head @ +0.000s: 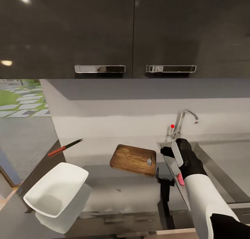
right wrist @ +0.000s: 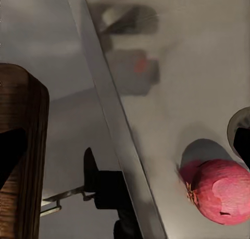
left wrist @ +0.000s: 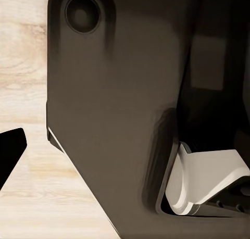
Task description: In the kitchen, take the Vidalia onion out of the sink, dice it on the chopping board with the paring knife, put the diced onion into the bowl on the countertop, then place both the paring knife and the chopping board into the sink.
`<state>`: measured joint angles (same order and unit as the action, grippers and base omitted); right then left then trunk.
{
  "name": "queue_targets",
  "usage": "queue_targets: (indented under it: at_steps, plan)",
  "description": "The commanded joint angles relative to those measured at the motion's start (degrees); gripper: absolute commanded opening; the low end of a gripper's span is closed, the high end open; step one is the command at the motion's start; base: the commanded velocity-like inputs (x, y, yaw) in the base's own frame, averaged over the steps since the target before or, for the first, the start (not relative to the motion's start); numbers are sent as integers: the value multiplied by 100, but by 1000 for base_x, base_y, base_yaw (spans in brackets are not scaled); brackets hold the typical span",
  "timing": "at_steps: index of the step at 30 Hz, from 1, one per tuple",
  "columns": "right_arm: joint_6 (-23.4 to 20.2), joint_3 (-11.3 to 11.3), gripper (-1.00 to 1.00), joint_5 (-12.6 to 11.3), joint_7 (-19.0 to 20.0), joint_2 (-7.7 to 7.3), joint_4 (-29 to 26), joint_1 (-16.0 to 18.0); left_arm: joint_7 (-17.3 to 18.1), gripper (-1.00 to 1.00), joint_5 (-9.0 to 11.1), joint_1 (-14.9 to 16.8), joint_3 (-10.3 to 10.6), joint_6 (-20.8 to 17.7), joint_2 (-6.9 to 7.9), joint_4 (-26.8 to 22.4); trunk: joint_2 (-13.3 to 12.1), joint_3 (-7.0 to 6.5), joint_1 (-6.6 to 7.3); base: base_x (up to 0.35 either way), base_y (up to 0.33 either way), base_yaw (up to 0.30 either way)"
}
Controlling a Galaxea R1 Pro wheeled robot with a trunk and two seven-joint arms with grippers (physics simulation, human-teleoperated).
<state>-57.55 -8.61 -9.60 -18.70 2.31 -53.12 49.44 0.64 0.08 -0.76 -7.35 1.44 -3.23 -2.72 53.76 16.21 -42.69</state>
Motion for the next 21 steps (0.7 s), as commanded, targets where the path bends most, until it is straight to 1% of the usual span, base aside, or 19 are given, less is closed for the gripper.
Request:
queue_targets:
  at_steps: [1,5,10,21]
  plan:
    - [-10,-11,100,-60,-50,5,-5,4,7,100,1,-3,-38,6,-2,-10,4,6,-1,0,0,0]
    - [-10,-9,100,-60,-47,5,-5,4,7,100,1,-3,-38,6,-2,-10,4,6,-1,0,0,71]
    - [-10,-9,100,-60,-46,5,-6,4,7,100,1,-3,-38,6,-2,-10,4,6,-1,0,0,199]
    - [-10,-5,100,-60,-46,5,0,4,7,100,1,-3,-38,6,-2,-56,4,6,-1,0,0,14]
